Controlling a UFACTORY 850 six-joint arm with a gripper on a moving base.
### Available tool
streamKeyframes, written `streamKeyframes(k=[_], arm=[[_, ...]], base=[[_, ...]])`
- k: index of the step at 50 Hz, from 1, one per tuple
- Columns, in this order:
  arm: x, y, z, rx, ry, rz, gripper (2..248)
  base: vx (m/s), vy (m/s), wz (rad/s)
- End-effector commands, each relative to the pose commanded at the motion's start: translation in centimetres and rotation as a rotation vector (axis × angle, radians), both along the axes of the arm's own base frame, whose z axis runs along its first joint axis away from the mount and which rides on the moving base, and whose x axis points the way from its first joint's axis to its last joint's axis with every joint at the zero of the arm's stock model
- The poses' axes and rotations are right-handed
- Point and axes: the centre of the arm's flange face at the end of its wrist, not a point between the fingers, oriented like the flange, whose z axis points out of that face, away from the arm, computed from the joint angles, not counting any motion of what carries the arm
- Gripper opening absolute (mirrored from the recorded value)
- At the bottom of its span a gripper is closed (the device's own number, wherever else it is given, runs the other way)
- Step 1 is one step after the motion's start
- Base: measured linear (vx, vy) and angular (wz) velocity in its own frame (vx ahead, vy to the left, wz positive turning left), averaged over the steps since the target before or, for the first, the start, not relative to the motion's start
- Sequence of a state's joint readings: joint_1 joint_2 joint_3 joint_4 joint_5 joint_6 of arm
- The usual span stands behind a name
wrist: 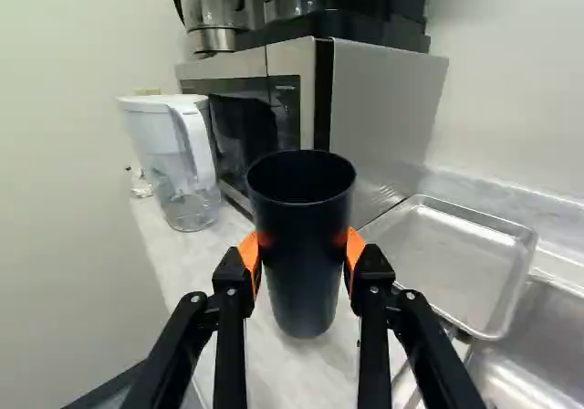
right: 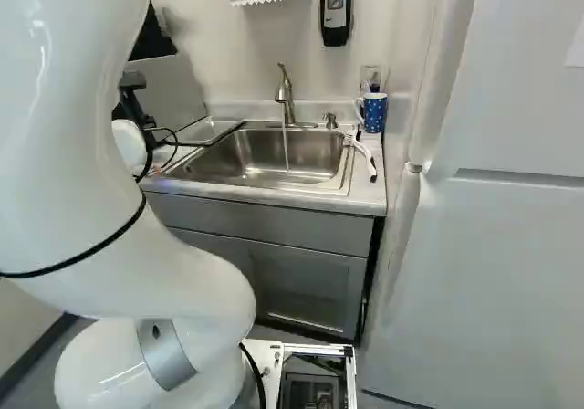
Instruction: Rinse the cup and place it in the tray
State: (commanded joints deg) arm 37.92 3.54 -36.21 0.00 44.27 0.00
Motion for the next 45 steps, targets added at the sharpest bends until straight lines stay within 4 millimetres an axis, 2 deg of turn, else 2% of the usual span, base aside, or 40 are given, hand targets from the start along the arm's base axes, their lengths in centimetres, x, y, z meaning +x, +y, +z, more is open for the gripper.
streamKeyframes(k=[45], arm=[[1.7, -7.0, 3.4, -0.009, 0.014, -0.153, 111]], base=[[0.000, 0.000, 0.000]])
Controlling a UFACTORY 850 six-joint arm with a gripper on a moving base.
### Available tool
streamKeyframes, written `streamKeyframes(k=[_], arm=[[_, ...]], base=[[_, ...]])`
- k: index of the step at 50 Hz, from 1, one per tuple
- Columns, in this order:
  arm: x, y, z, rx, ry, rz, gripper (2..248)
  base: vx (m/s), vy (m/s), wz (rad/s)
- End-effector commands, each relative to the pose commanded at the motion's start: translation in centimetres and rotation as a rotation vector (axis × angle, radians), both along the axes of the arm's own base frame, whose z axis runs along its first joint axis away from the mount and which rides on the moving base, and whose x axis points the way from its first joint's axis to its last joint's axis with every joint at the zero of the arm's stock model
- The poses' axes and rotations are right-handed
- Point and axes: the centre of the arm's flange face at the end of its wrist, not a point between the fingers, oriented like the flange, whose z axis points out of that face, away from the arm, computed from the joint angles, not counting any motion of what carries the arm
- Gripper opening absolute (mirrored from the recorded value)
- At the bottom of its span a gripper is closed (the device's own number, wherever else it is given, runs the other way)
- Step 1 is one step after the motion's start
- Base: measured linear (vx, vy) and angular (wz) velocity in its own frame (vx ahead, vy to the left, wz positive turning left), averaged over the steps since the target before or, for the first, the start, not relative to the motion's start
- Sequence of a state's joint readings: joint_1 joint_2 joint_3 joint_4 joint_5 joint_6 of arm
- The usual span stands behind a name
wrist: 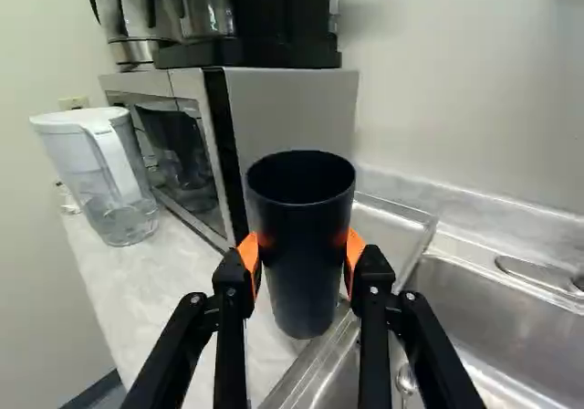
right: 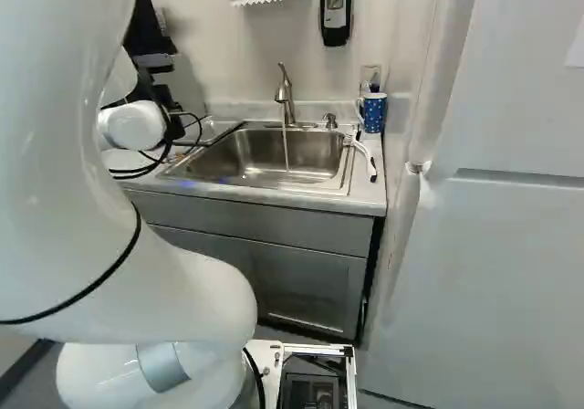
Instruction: Rinse the cup and place it in the tray
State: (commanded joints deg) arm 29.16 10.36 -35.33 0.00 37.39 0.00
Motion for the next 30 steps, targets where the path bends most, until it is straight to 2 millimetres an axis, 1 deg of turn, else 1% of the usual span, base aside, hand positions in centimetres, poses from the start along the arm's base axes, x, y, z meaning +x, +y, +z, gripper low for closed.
streamKeyframes(k=[30], arm=[[1.2, -4.3, -0.1, 0.001, -0.002, -0.104, 111]], base=[[0.000, 0.000, 0.000]])
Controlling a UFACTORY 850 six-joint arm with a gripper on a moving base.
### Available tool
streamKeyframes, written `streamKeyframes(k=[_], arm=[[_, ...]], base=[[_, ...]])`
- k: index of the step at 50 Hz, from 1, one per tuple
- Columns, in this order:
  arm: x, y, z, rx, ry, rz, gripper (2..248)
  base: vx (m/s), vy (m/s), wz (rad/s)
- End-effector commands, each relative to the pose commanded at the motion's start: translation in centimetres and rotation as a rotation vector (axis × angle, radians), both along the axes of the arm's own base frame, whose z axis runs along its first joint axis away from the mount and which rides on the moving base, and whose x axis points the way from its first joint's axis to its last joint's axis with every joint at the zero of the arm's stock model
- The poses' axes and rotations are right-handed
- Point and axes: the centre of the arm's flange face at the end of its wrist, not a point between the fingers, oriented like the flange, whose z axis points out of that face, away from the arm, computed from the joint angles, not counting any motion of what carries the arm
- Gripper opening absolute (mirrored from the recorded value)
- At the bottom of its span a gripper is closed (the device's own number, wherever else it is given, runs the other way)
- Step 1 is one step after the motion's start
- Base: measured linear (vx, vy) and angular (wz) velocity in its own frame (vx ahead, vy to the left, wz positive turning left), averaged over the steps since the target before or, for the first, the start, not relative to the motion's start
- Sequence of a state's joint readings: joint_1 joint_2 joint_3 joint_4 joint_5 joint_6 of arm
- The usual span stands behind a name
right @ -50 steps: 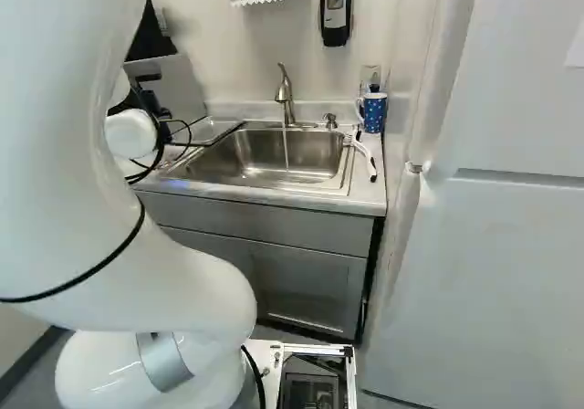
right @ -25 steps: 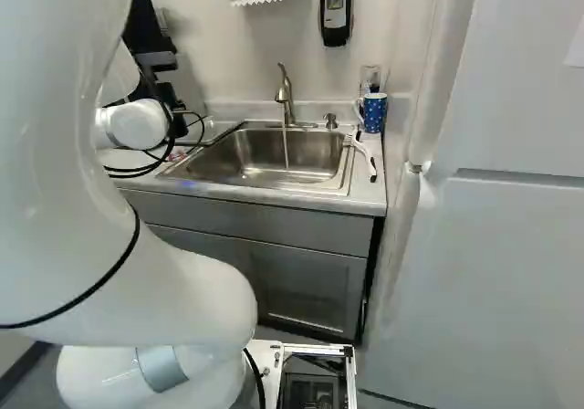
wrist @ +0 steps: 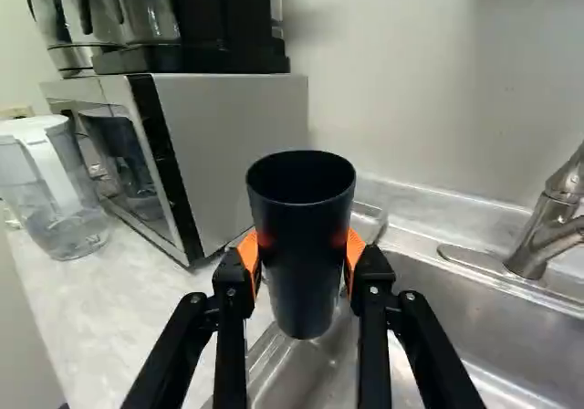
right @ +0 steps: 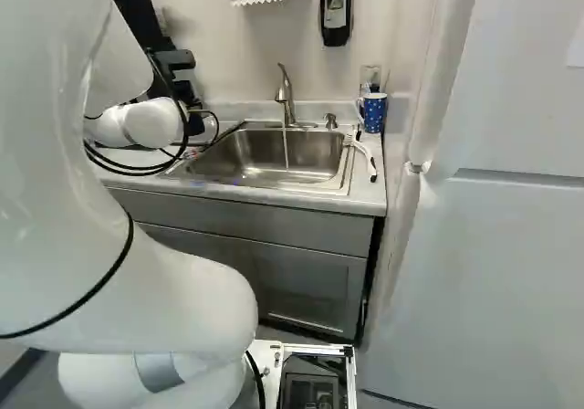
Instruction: Rinse the cup and place it in the tray
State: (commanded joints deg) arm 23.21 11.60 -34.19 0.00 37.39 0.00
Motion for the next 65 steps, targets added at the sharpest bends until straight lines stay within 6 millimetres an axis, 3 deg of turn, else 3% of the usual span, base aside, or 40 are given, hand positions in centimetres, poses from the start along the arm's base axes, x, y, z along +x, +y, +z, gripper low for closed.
streamKeyframes(k=[33, 65], arm=[[0.5, -4.7, -0.2, 0.001, -0.002, -0.110, 111], [1.4, -9.1, -3.0, -0.012, 0.039, -0.220, 111]], base=[[0.000, 0.000, 0.000], [0.000, 0.000, 0.000]])
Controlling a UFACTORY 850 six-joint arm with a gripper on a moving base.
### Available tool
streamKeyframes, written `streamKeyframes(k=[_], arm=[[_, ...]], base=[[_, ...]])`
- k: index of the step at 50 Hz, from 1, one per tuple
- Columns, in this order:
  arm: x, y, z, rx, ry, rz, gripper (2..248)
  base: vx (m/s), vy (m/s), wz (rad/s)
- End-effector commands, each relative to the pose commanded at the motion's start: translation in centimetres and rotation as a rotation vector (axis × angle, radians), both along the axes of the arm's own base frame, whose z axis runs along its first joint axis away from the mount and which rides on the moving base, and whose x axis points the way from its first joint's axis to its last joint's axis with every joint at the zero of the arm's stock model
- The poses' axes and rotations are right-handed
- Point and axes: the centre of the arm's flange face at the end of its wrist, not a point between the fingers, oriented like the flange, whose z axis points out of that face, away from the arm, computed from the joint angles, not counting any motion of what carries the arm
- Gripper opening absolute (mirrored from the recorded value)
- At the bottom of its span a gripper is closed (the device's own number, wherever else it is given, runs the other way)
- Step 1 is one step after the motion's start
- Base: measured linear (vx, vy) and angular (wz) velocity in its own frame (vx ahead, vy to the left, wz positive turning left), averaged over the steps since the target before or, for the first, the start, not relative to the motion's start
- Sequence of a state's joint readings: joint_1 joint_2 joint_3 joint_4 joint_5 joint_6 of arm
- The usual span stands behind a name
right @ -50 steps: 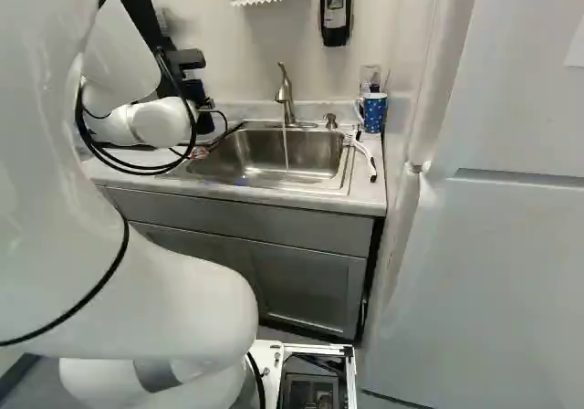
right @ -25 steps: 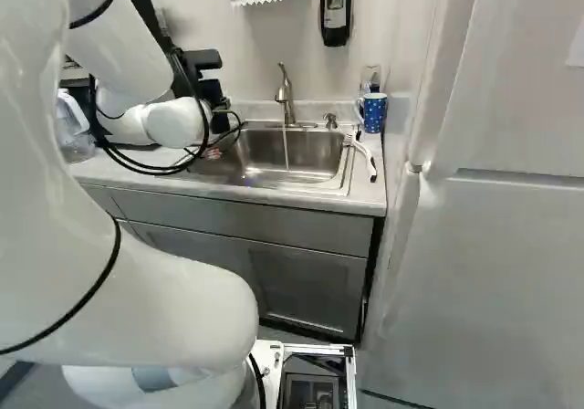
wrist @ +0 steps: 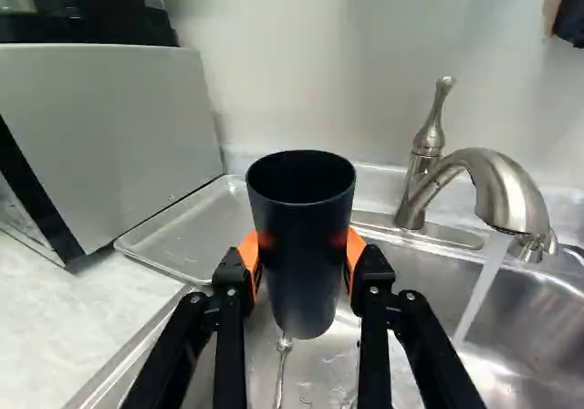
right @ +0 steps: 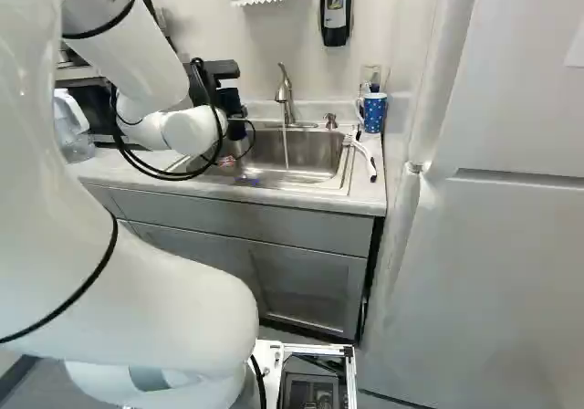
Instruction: Rinse the cup and place it in the tray
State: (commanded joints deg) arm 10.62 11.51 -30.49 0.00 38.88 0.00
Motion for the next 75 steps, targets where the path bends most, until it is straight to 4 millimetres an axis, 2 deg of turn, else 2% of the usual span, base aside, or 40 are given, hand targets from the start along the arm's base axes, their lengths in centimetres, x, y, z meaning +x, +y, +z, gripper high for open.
streamKeyframes(k=[75], arm=[[0.8, -10.0, -6.9, -0.005, 0.085, -0.246, 111]], base=[[0.000, 0.000, 0.000]])
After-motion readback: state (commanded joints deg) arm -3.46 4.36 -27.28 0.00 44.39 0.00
